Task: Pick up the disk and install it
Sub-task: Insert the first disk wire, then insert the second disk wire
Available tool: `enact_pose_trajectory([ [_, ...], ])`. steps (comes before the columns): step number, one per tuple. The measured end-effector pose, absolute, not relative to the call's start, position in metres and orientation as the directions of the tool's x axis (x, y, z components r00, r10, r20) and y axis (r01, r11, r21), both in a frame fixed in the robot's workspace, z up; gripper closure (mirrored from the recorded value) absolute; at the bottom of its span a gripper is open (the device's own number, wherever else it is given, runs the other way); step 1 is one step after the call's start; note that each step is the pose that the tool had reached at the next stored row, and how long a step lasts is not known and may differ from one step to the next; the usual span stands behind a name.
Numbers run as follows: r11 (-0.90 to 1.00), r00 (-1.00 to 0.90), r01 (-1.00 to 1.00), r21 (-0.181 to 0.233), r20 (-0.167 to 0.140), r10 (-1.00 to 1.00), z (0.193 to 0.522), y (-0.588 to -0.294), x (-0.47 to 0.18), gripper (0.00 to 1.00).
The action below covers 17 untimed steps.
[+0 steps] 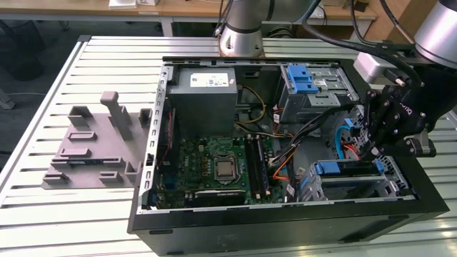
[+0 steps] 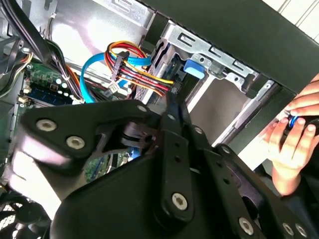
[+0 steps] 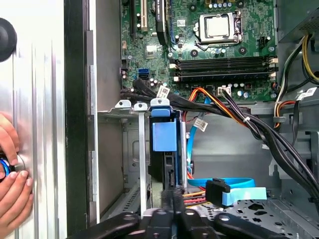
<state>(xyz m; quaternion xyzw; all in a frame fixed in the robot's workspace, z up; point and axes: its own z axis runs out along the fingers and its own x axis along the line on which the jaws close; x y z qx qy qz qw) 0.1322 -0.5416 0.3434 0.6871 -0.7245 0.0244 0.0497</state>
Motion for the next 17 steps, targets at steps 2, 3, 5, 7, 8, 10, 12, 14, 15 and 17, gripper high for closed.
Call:
enact_pose_trajectory([
  [2,0.055,-0.051,-0.998,0.033,0.106,-0.993,0.3435,-0.5416,0.1322,0.89],
  [3,0.055,-0.051,-0.998,0.033,0.106,-0.993,0.3435,-0.5416,0.1322,0.89],
  [5,0.055,-0.051,-0.998,0.033,0.106,-0.993,0.3435,-0.5416,0.1322,0.89],
  [7,0.055,-0.051,-0.998,0.033,0.106,-0.993,0.3436,-0.5416,0.1322,0.89],
  [8,0.055,-0.051,-0.998,0.033,0.106,-0.993,0.3436,-0.5416,0.1322,0.89],
  [10,0.055,-0.051,-0.998,0.033,0.106,-0.993,0.3436,-0.5416,0.1322,0.89],
  [12,0.055,-0.051,-0.998,0.033,0.106,-0.993,0.3436,-0.5416,0.1322,0.89],
  [14,0.055,-0.051,-0.998,0.033,0.106,-0.993,0.3436,-0.5416,0.1322,0.89],
  [15,0.055,-0.051,-0.998,0.033,0.106,-0.993,0.3436,-0.5416,0.1322,0.89],
  [17,0.055,-0.051,-0.998,0.032,0.106,-0.993,0.3436,-0.5416,0.1322,0.89],
])
